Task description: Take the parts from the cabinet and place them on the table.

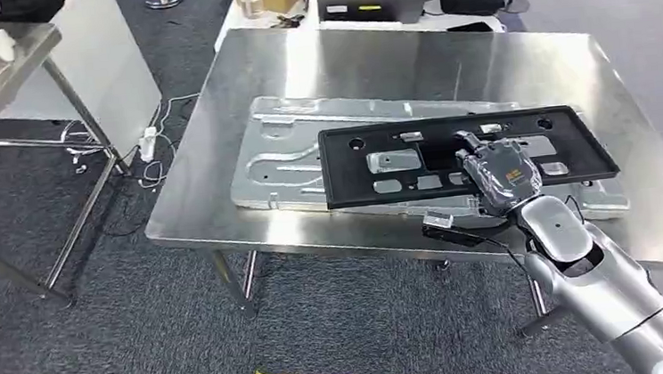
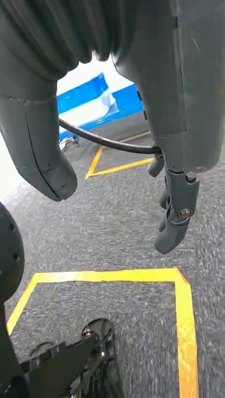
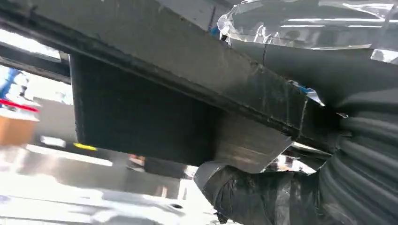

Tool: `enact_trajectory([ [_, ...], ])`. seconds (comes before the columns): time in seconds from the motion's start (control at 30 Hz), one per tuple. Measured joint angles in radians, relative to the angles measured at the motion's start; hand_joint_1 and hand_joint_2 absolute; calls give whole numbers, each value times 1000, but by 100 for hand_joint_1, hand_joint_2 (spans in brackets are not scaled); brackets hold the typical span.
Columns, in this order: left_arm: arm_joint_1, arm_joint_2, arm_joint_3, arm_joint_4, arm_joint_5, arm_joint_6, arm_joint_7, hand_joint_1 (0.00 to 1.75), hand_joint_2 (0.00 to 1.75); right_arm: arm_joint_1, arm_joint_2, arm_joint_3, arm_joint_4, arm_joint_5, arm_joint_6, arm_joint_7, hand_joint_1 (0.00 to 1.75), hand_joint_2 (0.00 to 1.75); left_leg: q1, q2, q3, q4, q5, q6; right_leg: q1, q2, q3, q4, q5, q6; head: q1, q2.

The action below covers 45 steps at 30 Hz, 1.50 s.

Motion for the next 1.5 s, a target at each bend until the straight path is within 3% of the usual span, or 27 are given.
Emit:
enact_trajectory([
  [0.1, -7, -1, 13, -11, -18, -1, 17, 0, 175, -29, 2, 8, 67, 12, 22, 0, 175, 175, 1, 13, 6, -5, 3, -14, 3, 13, -4, 1, 1, -14, 0, 0],
  [0.13, -10, -1, 19, -16, -26, 0, 23, 0, 175, -43, 4, 12, 85, 14, 30, 0, 175, 175, 0, 3, 0, 2, -7, -22, -11, 15, 0, -9, 7, -23, 0, 0],
  [0.17, -10, 0, 24, -19, -34, 2, 29, 0, 175, -64, 8, 17, 104, 14, 35, 0, 175, 175, 4, -36, -8, 28, -27, -26, -9, 17, 0, -11, 9, -27, 0, 0],
  [0.2, -11, 0, 28, -22, -42, 2, 37, 0, 175, -92, 18, 23, 132, 15, 43, 0, 175, 175, 5, -63, -37, 91, -63, -27, -10, 19, -2, -10, 9, -34, 0, 0],
  [0.27, -10, 0, 33, -26, -51, 4, 45, 0, 175, -130, 34, 35, 171, 17, 53, 0, 175, 175, 6, -80, -112, 244, -129, -32, -9, 28, -3, -10, 9, -37, 0, 0],
  [0.3, -8, -1, 36, -27, -55, 4, 47, 0, 175, -144, 41, 40, 190, 17, 59, 0, 175, 175, 6, -80, -140, 296, -140, -33, -8, 31, -4, -8, 9, -37, 0, 0],
  [0.33, -7, -1, 41, -31, -61, 4, 52, 0, 175, -159, 49, 45, 210, 17, 66, 0, 175, 175, 6, -80, -147, 303, -126, -32, -6, 35, -4, -6, 9, -38, 0, 0],
  [0.37, -7, -1, 45, -34, -69, 4, 55, 0, 175, -177, 56, 53, 229, 17, 74, -3, 175, 175, 6, -80, -132, 262, -90, -30, -6, 39, -4, -5, 9, -38, 0, 0],
  [0.43, -11, 0, 52, -42, -89, 4, 65, 0, 175, -227, 74, 70, 266, 20, 91, -3, 175, 175, 6, -83, -56, 89, 9, -20, -5, 47, -4, 0, 8, -36, 0, 0],
  [0.47, -14, 0, 55, -45, -99, 4, 72, 0, 175, -257, 82, 79, 289, 24, 99, -3, 175, 175, 5, -89, -31, 22, 25, -13, -5, 49, -7, 2, 7, -35, 0, 0],
  [0.53, -21, -1, 70, -54, -131, 3, 87, 0, 175, -328, 108, 109, 345, 27, 112, -3, 175, 175, 5, -90, -24, 3, 21, -13, 0, 58, -19, 8, 11, -24, 0, 0],
  [0.57, -23, -5, 76, -61, -146, 2, 97, 0, 175, -361, 118, 124, 370, 28, 119, -2, 175, 175, 5, -90, -27, 0, 25, -21, 2, 59, -22, 9, 12, -31, 0, 0],
  [0.73, -32, -7, 99, -79, -173, -1, 112, 0, 175, -456, 174, 184, 454, 31, 131, 0, 175, 175, 0, -96, -31, 1, 30, -12, -1, 52, -20, 1, 18, -23, 0, 0],
  [1.0, -36, -13, 136, -89, -243, -14, 139, 0, 175, -541, 247, 241, 560, 35, 153, 1, 175, 175, -1, -96, -33, 2, 30, -10, -2, 51, -21, -2, 21, -18, 0, 0],
  [1.2, -41, -26, 185, -97, -280, -27, 151, 0, 175, -572, 317, 279, 653, 35, 156, 3, 175, 175, 0, -97, -33, 2, 32, -9, -1, 50, -21, -1, 22, -17, 0, 0],
  [1.5, -39, -39, 259, -102, -328, -70, 160, 0, 175, -574, 358, 321, 775, 35, 157, 18, 175, 175, 3, -97, -33, 2, 32, -9, 2, 50, -22, -1, 22, -17, 0, 0],
])
